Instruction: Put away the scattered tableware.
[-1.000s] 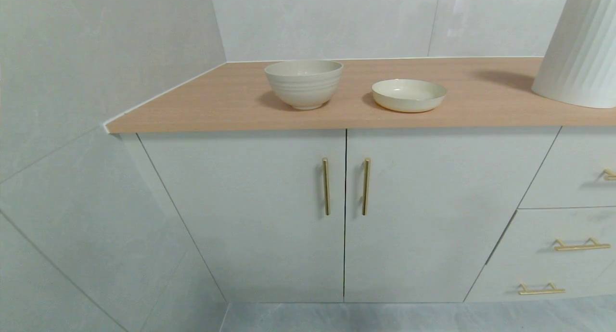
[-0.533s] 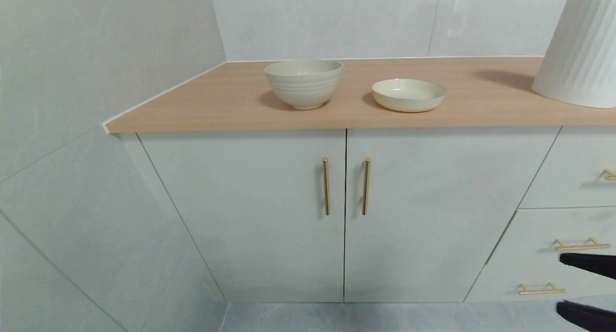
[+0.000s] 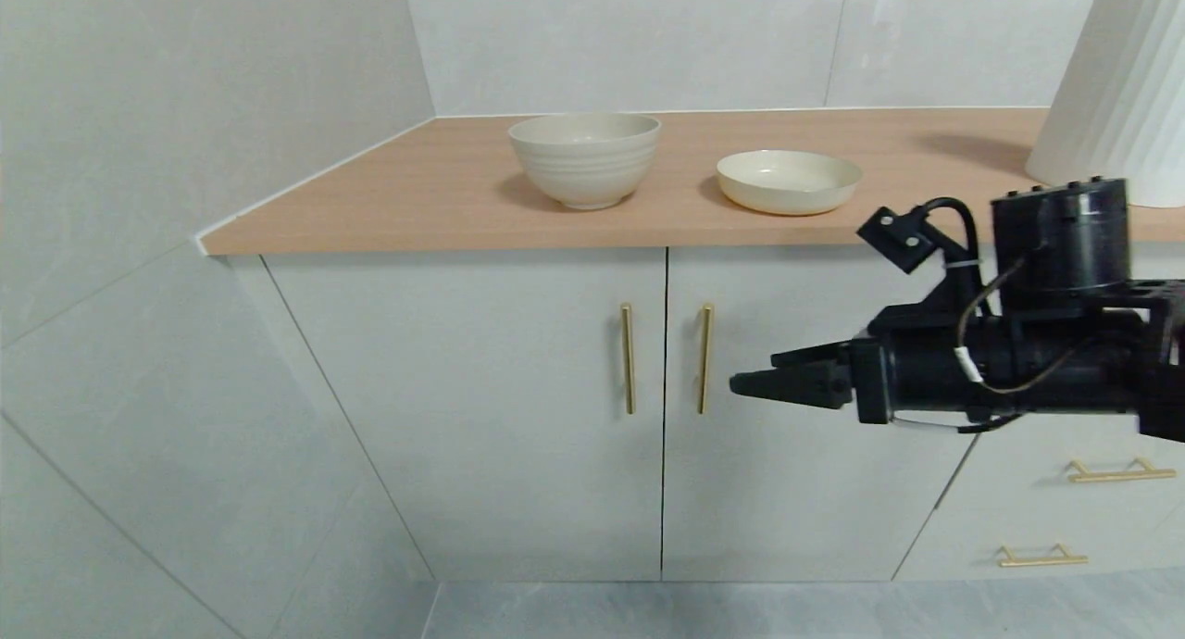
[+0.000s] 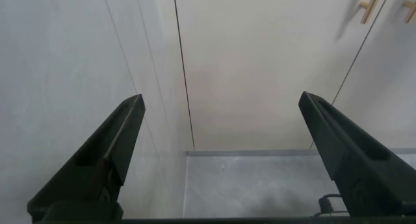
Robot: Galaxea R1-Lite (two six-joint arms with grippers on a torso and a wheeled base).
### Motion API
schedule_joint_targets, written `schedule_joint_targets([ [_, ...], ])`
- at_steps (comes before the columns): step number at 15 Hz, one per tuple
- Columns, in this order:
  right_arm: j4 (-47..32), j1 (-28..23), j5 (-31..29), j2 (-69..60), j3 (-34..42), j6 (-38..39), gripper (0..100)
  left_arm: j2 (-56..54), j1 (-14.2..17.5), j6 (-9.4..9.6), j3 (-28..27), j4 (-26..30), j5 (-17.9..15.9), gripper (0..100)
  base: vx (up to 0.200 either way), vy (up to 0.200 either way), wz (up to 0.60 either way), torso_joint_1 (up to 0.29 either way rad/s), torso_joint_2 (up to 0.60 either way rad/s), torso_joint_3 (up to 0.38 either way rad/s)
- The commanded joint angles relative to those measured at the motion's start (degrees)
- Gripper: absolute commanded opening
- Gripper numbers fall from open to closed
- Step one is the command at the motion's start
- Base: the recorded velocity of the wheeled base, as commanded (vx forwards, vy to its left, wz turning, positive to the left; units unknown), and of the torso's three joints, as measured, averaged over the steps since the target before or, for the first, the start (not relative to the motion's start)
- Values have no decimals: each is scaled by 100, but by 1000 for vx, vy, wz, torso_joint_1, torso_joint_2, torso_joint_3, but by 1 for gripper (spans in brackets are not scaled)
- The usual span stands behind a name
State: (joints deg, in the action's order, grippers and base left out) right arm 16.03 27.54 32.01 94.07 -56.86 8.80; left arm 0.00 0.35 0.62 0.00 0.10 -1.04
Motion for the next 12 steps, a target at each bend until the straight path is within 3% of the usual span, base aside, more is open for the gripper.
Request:
schedule_joint_targets([
  [1,304,120,-55,1192,-475,25,100,0,9,-1,0,-1,-2,100,0,0,0,0,0,0],
  [4,1605,278,-714,1913,-361,87,100,0,0,-1,0,-1,-2,100,0,0,0,0,0,0],
  [12,2009,375,-942,1948,-265,157,100,0,0,-1,0,-1,-2,100,0,0,0,0,0,0],
])
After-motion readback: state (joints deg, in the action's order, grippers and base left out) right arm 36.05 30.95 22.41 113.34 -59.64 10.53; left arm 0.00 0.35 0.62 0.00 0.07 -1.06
